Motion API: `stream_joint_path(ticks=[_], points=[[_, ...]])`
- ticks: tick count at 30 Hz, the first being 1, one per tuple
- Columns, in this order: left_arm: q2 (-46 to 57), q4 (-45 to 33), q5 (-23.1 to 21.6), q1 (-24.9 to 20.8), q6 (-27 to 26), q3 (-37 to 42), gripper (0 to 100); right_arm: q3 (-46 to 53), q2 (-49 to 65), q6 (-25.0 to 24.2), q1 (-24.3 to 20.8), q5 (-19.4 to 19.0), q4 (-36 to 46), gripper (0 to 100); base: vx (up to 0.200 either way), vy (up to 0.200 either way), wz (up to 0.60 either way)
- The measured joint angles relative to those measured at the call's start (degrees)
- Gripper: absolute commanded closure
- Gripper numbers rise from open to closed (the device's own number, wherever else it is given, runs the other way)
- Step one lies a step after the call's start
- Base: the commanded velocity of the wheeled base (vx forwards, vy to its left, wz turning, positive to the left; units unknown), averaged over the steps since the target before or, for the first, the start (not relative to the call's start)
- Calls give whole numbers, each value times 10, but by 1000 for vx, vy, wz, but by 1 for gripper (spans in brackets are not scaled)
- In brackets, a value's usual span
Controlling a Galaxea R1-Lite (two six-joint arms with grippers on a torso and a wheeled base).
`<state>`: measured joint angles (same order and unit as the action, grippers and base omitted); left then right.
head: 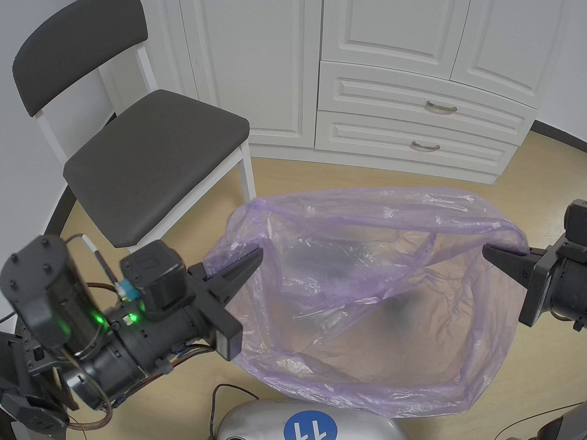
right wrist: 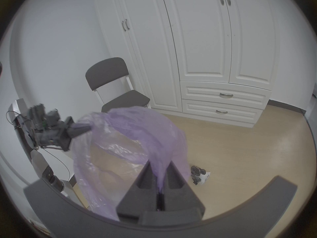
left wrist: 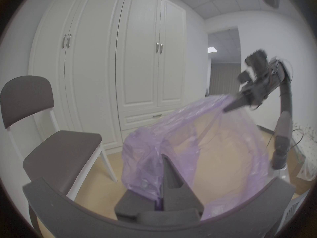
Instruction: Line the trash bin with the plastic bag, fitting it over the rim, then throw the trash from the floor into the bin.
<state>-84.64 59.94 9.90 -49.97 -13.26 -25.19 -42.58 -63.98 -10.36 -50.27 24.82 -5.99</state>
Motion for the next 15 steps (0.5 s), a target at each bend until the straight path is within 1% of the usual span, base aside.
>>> stream_joint_path(ticks=[4, 7, 9, 15], points=[[-42, 29, 1, 28, -4, 0, 100, 2, 5, 9, -5, 7, 3, 100, 0, 0, 0], [-70, 54, 2, 46, -6, 0, 100, 14, 1, 30, -5, 33, 0, 100, 0, 0, 0], [-83, 60, 2, 53, -6, 0, 100, 26, -6, 39, -5, 43, -22, 100, 0, 0, 0], [-109, 67, 2, 69, -7, -1, 100, 63, -55, 55, 3, 54, -111, 100, 0, 0, 0]])
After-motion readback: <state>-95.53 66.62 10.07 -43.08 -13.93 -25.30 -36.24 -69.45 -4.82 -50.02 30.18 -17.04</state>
